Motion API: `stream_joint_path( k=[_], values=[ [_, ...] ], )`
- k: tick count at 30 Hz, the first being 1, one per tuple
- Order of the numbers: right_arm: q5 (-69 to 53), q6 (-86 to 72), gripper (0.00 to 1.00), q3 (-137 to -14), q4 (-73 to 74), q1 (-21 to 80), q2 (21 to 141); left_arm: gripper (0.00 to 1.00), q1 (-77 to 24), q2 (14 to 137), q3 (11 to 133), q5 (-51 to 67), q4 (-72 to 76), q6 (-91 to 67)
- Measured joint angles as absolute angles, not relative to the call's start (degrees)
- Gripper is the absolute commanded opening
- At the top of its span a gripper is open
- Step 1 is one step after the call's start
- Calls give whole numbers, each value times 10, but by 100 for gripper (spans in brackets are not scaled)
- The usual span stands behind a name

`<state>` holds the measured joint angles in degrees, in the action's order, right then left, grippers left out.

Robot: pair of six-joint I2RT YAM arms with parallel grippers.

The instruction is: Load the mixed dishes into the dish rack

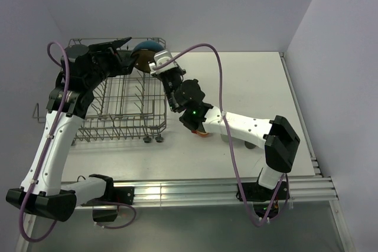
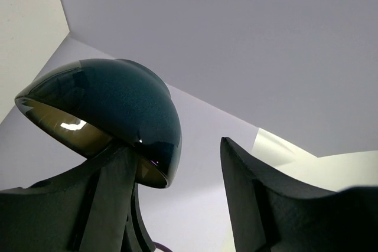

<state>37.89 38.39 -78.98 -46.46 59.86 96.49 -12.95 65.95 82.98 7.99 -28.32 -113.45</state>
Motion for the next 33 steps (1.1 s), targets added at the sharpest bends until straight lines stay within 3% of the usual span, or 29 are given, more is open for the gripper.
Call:
stream_joint_path(
  k=[13,22,27,33],
  values=[
    [349,449,0,-778,-513,600,965,60,-157,676,846,79,-271,-1135],
    [339,482,0,-753,-546,602,960,48,-165,693,846,78,-271,-1135],
    [342,507,0,-748,-549,602,960,34,-168,710,846,78,-270,-1135],
    [356,490,0,-746,-579,616,960,0,-173,714,845,77,-216,-1195]
  ],
)
